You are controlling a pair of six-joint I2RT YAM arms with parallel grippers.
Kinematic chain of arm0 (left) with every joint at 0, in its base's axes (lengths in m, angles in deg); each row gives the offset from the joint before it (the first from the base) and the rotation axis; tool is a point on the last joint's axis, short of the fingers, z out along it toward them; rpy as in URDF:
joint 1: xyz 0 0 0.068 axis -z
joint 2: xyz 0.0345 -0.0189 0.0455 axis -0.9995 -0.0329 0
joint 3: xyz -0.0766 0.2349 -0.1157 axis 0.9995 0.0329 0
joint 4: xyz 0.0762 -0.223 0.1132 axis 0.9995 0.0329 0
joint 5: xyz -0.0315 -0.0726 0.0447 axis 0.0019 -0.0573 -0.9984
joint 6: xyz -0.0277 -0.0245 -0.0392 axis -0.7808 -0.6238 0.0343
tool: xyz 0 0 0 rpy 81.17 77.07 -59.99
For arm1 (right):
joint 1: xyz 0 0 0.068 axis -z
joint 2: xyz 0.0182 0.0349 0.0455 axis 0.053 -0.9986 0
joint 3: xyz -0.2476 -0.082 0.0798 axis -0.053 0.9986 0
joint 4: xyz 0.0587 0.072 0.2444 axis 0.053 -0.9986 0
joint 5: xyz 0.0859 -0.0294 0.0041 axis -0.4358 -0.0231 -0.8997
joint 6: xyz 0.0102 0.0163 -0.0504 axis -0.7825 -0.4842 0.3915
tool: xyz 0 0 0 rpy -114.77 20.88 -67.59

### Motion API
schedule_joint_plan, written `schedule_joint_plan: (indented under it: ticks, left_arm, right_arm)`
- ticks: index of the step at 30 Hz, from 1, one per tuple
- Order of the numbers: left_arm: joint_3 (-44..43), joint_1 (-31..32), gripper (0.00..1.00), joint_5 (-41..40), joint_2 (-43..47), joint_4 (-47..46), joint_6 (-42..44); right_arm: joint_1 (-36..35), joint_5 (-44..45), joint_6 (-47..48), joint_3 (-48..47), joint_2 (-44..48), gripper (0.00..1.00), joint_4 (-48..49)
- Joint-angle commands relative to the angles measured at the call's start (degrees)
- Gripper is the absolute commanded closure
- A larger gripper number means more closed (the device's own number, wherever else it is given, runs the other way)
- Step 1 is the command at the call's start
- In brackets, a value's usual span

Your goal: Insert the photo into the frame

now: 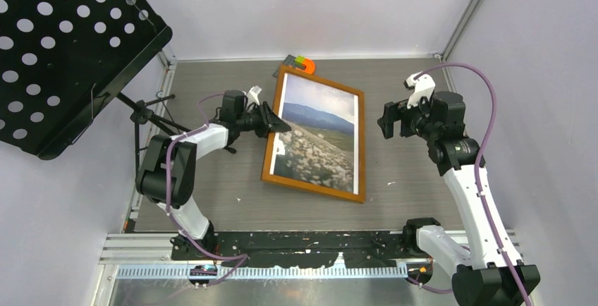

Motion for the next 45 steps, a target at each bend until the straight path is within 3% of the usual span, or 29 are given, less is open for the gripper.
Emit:
schedule_joint_plan:
  ticks: [1,5,10,23,31,39,45]
  left_arm:
    - [3.41,-0.15,0.93,-5.00,-3.73,-8.50,-2.03]
    - [5.94,-0.15,0.83,-4.85,-6.20,-13.86,-3.60]
    - [5.46,0.02,0.71,-4.37,-8.66,-14.09,-3.79]
    - [5.24,1.06,0.52,-4.14,-13.67,-14.99,-4.35]
    - [3.61,2.21,0.30,-8.58,-11.80,-5.25,0.09]
    - [1.21,3.86,0.24,-14.68,-9.32,6.06,4.33]
    - [1.83,4.51,0.21,-15.91,-7.55,8.50,4.95]
  right_arm:
    - [0.29,-3.35,0.98,3.70,0.48,0.05,6.97]
    - [0.28,-5.82,2.31,7.72,-0.30,0.05,10.45]
    - [0.31,-8.40,2.72,10.30,-1.88,0.05,12.96]
    - [0.30,-7.58,4.13,11.23,-2.24,0.05,12.66]
    - [0.39,-7.63,4.45,11.21,-2.87,0.05,12.69]
    - [0.38,-7.37,4.98,11.42,-2.93,0.05,12.50]
    - [0.39,-7.02,5.47,11.37,-2.88,0.05,12.27]
